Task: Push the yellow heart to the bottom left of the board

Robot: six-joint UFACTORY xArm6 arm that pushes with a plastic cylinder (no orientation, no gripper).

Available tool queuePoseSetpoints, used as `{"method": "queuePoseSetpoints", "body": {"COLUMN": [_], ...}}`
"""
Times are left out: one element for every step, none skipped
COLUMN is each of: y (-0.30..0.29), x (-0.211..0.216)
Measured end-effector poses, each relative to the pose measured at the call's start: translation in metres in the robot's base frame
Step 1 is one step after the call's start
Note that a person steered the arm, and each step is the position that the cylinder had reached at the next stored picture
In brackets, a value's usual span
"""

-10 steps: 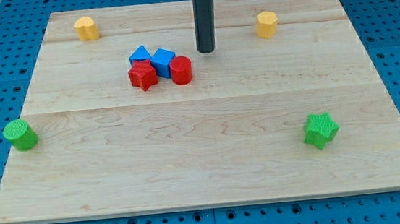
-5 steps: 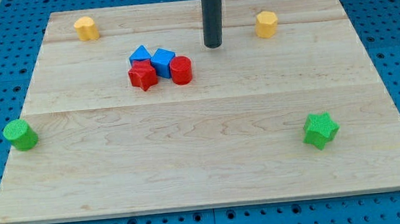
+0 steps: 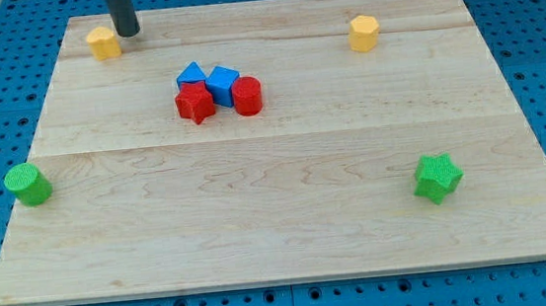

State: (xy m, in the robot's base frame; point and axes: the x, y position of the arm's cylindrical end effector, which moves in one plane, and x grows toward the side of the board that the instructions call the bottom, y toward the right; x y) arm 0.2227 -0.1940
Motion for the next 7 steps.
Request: {"method": "queuePoseSetpoints", "body": {"y": [-0.014,-0.037,-0.051,-0.045,-0.032,-0.038,-0.038], "x": [-0.004,0.014,0.03,0.044,0.064,0.091,0.117]}}
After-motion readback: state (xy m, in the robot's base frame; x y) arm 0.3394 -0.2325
